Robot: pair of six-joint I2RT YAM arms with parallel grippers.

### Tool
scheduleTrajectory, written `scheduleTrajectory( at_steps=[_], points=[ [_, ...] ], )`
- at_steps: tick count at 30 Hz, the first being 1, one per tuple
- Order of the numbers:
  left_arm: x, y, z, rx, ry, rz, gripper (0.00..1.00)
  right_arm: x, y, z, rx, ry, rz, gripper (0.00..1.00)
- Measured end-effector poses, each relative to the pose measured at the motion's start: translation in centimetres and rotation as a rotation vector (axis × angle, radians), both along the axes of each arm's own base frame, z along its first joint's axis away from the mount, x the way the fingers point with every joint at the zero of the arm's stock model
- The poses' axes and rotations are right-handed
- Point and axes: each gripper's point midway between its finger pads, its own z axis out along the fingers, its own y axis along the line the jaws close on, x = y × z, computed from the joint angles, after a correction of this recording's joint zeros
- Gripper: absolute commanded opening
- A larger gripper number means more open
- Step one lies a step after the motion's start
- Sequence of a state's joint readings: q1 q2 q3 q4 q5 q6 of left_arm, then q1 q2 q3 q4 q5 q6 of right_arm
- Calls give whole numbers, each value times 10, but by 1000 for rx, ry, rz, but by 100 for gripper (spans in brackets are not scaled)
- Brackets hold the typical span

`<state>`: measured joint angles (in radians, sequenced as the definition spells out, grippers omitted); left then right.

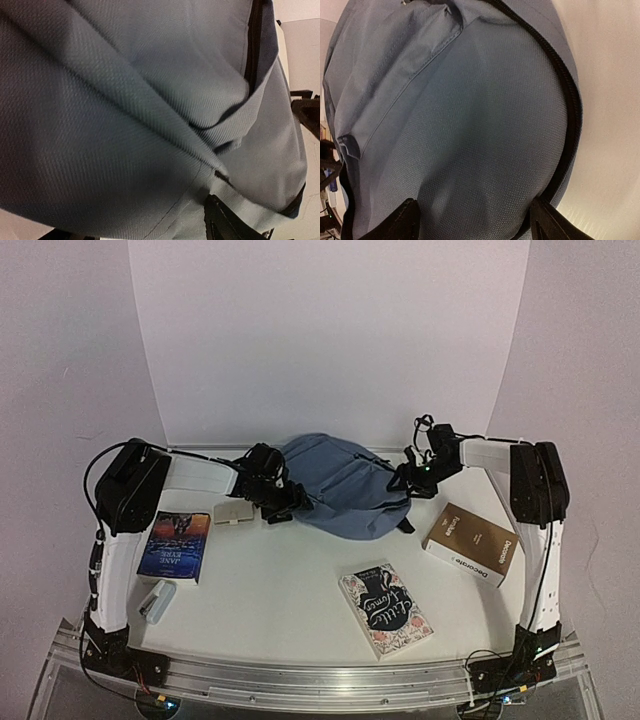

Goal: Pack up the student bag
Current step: Adjust the student bag at the center of the board.

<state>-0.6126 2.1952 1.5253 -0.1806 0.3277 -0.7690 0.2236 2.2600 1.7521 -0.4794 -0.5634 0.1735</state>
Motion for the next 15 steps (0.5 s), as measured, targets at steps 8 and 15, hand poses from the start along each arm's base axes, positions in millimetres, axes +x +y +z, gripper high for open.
scheduleTrajectory(
  at_steps=[8, 15],
  points=[
    [53, 13, 2, 21, -16, 37, 62, -60, 48, 8, 23, 63, 117, 65],
    [114, 46, 31, 22, -97, 77, 86, -131, 131, 51, 113, 67, 347, 80]
  ],
)
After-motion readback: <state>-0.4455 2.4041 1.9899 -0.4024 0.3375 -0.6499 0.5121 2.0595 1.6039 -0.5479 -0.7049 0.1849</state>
